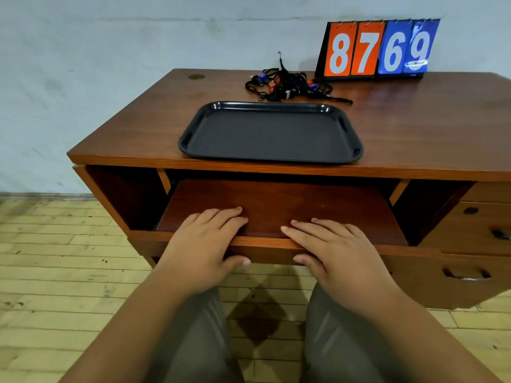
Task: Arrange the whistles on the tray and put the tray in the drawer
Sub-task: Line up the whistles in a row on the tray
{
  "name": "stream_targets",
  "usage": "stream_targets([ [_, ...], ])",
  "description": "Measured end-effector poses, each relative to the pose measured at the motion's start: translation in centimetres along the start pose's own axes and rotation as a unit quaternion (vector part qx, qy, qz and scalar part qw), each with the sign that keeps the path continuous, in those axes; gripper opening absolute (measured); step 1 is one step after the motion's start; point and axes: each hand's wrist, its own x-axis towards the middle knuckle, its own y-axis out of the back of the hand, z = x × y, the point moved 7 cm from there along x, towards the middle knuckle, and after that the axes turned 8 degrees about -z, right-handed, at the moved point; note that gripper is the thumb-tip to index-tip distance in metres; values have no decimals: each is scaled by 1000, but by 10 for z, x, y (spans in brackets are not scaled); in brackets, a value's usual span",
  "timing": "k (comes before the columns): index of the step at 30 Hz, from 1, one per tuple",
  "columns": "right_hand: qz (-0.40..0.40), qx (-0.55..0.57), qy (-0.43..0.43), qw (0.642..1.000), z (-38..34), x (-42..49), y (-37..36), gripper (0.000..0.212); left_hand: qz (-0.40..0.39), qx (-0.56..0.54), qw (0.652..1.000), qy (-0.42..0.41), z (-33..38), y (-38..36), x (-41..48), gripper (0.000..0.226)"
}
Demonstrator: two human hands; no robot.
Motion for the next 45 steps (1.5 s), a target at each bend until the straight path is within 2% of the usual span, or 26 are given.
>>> stream_targets([
  [5,118,1,-5,993,3,10,-10,52,62,19,998,9,-6,-2,16,85],
  [8,143,2,-2,990,8,16,-12,57,71,38,997,-18,2,-11,15,94],
  [13,99,-8,22,995,13,19,-15,76,71,62,995,-27,6,-24,9,110],
  [18,53,-9,13,998,15,19,-19,86,86,73,993,-25,5,-27,12,111],
  [26,47,-61,-50,996,14,31,-29,99,90,79,993,1,2,-29,28,112],
  [34,32,-39,-71,996,8,26,-32,107,79,48,995,31,7,-29,28,115],
  [36,22,-16,-62,998,7,22,-31,104,70,31,997,25,6,-28,25,114],
  [39,9,75,-46,996,7,14,-19,83,47,-39,998,9,5,-19,17,104],
  [42,60,179,-40,981,10,6,11,57,72,-147,987,-3,3,7,9,72],
  [45,110,214,-27,970,15,13,49,34,106,-205,973,1,-1,45,9,32],
])
